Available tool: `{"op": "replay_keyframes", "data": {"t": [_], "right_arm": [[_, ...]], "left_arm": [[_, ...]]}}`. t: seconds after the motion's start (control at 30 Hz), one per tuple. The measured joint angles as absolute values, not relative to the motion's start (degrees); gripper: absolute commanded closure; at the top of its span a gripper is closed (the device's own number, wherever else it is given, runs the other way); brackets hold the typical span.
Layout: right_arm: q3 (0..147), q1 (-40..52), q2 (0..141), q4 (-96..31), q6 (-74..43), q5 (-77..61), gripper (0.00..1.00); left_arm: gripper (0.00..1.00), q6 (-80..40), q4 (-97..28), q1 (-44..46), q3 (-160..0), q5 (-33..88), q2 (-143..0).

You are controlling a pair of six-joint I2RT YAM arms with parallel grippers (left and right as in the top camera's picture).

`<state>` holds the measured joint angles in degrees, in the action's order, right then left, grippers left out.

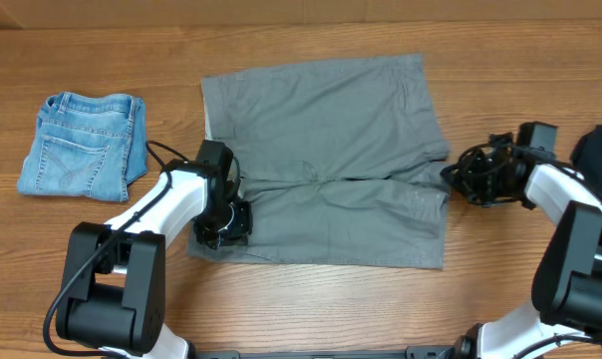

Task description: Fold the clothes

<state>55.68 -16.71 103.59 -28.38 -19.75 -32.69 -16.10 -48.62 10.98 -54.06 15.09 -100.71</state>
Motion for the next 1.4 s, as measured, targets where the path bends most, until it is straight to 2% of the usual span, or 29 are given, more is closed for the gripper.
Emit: {"op": "replay_keyframes", "data": {"t": [0.07,0.27,0.6,0.67,0.7,0.73,0.77,0.8,0.93,1.03,1.1,1.23,1.4], "right_arm": [[55.68,-16.1,103.59,-27.29,-19.51,-32.67,0.96],[55.83,-17.61,103.59,-26.74,-20.18,-36.29,0.96],[58.08,-23.33,103.59,-21.1,-30.48,-48.12,0.96],[58.08,-23.16,103.59,-18.94,-31.59,-48.86,0.89],[58.08,-23.03,103.59,-17.91,-32.08,-48.97,0.82],[58.11,-22.87,103.59,-16.71,-32.49,-48.66,0.68],[58.19,-22.83,103.59,-15.86,-32.88,-48.01,0.6],[58.28,-22.79,103.59,-15.35,-33.23,-47.11,0.58],[58.78,-23.03,103.59,-17.74,-31.77,-44.01,0.59],[58.94,-24.14,103.59,-24.82,-29.45,-42.96,0.6],[58.98,-25.36,103.59,-30.76,-26.92,-42.28,0.66],[58.92,-26.48,103.59,-41.34,-23.38,-37.91,0.67],[57.17,-24.16,103.59,-41.8,-20.91,-34.11,0.7]], "left_arm": [[0.85,-16.08,-48.62,10.98,-54.06,15.09,-100.71],[0.85,-15.9,-48.62,10.98,-54.06,15.09,-100.71],[0.84,-15.07,-48.6,10.98,-54.06,15.16,-100.71],[0.84,-15.03,-48.56,10.98,-54.04,15.16,-100.66],[0.84,-15.03,-48.53,10.98,-54.02,15.16,-100.64],[0.84,-15.03,-48.49,10.98,-53.98,15.16,-100.62],[0.84,-15.0,-48.47,10.98,-53.98,15.16,-100.62],[0.84,-15.0,-48.47,10.98,-53.98,15.16,-100.62],[0.84,-14.87,-48.47,10.98,-53.98,15.14,-100.62],[0.84,-14.83,-48.47,10.98,-53.98,15.16,-100.6],[0.84,-14.81,-48.47,10.98,-53.98,15.14,-100.6],[0.84,-14.57,-48.45,10.98,-53.98,15.14,-100.6],[0.83,-14.41,-48.36,10.98,-53.98,15.18,-100.6]]}}
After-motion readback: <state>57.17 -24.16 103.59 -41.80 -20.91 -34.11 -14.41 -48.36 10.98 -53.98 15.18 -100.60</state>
